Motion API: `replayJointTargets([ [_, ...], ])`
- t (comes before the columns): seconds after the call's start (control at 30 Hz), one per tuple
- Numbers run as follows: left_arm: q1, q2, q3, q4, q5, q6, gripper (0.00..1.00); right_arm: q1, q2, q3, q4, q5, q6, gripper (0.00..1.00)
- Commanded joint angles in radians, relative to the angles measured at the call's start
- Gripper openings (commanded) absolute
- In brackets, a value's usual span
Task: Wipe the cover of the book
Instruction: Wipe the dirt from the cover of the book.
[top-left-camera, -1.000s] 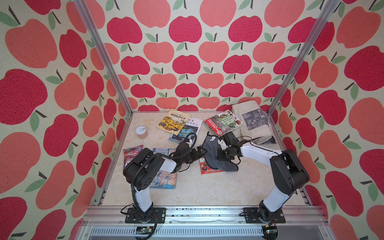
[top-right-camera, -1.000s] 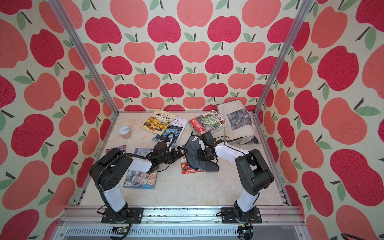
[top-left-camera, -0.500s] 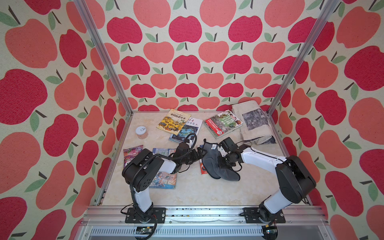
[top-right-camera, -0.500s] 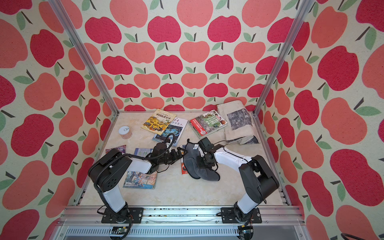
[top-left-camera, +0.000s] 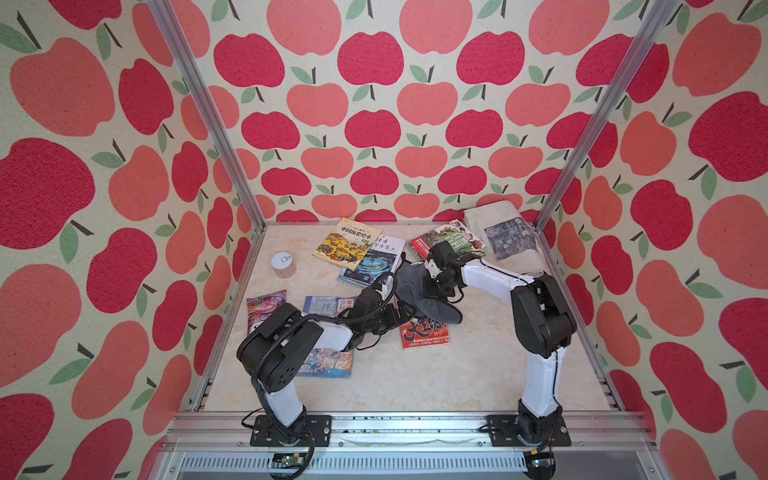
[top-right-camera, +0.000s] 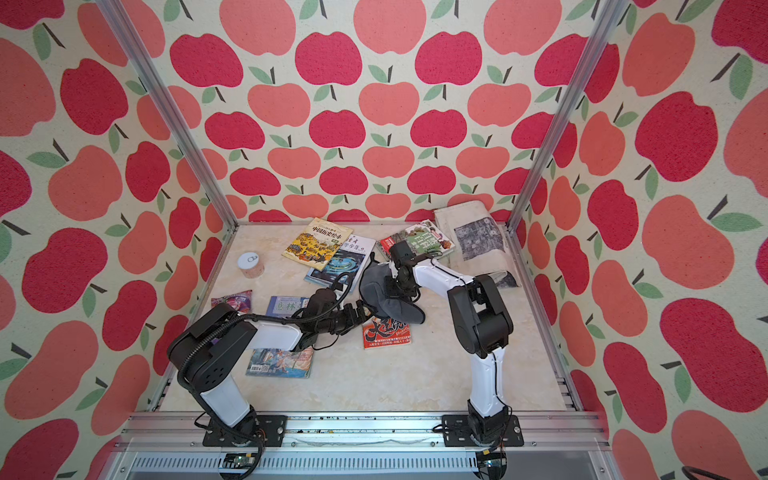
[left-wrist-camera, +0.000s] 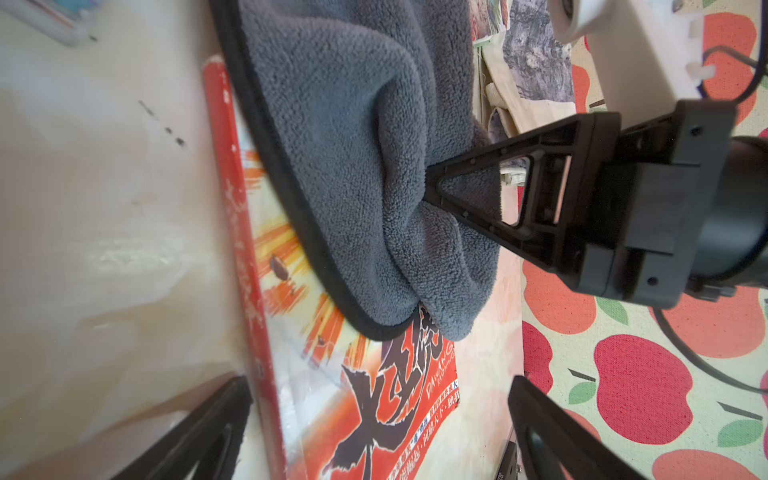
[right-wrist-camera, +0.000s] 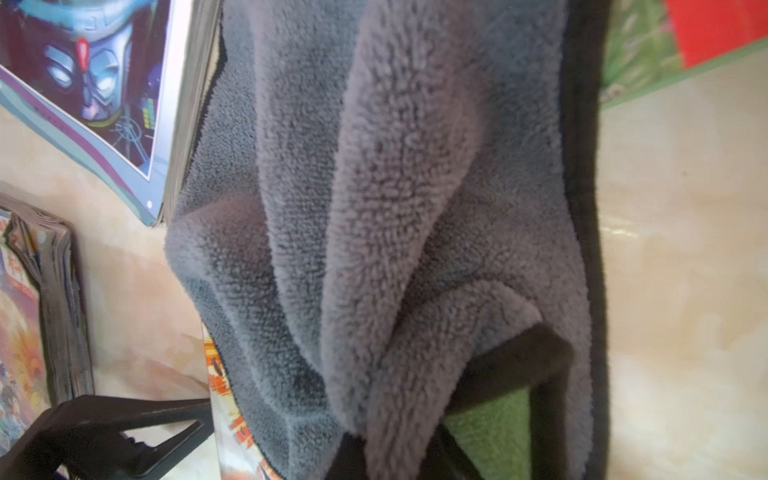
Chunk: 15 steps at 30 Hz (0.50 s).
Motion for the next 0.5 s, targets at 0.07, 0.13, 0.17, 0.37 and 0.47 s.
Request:
replayJointTargets([
  [0.07,0.028,-0.044,-0.01,-0.049,-0.012,0.036,0.99,0.073,-0.106,-0.195,0.015,-0.018,0.014,0.0],
  [0.13,0.041,-0.044,-0.012,-0.049,-0.001,0.036,0.99,0.107,-0.164,-0.28,0.03,-0.009,0.028,0.0],
  [0.17,0.045,-0.047,-0.013,-0.046,0.002,0.037,0.99,0.123,-0.196,-0.324,0.04,-0.007,0.038,0.0],
  [0.37,0.07,-0.044,-0.017,-0.043,0.011,0.041,0.99,0.182,-0.33,-0.482,0.045,0.017,0.085,0.0],
  [0.47,0.078,-0.05,-0.021,-0.042,0.014,0.042,0.99,0.18,-0.343,-0.498,0.052,0.033,0.085,0.0],
])
